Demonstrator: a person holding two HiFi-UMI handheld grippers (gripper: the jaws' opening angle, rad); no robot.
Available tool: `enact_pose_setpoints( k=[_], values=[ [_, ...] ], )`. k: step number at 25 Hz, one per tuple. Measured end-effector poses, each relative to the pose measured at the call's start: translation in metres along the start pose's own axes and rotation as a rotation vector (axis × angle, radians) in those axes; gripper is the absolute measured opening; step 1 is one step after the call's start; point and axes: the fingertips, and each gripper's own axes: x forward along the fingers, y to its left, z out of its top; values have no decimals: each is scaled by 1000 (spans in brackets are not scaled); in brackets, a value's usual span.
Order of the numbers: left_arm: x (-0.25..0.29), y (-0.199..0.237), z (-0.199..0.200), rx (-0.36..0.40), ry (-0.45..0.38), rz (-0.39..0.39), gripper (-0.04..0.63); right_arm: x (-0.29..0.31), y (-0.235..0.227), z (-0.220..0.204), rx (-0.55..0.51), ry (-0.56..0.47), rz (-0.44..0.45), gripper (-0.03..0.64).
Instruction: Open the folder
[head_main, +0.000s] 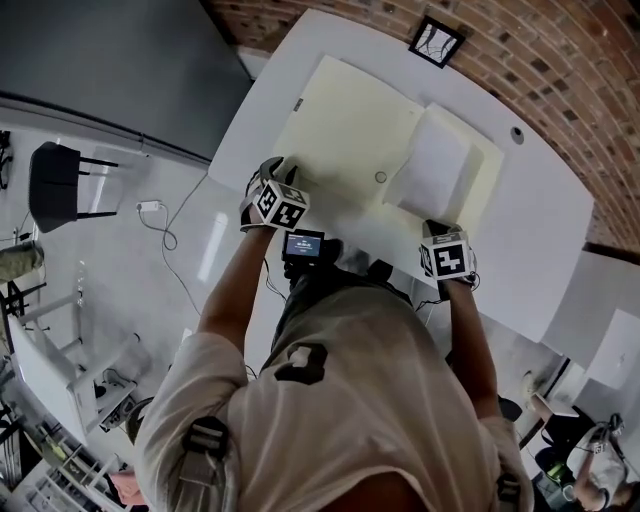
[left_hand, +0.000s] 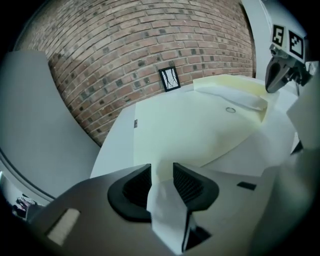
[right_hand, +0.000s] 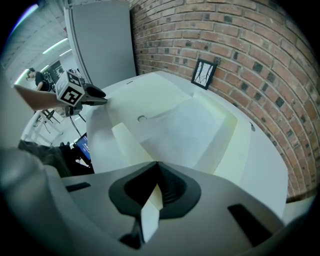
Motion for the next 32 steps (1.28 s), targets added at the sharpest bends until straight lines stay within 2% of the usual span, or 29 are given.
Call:
enact_pose_setpoints(
  k=[5, 9, 16, 24, 32],
  values=[
    [3, -10, 4, 42, 1, -48, 62, 1, -2, 0, 21, -9, -12, 6],
    [5, -13, 4, 65, -8, -53, 24, 2, -1, 0, 22, -3, -26, 5],
    [9, -8, -1, 11, 24, -100, 9, 5, 7, 5, 43, -8, -58, 6],
    [10, -13, 4, 19, 21, -137, 5, 1, -4, 4, 102, -64, -146, 5],
    [8, -16, 1, 34, 24, -169, 5, -3, -4, 3, 153, -80, -196, 6]
  ],
)
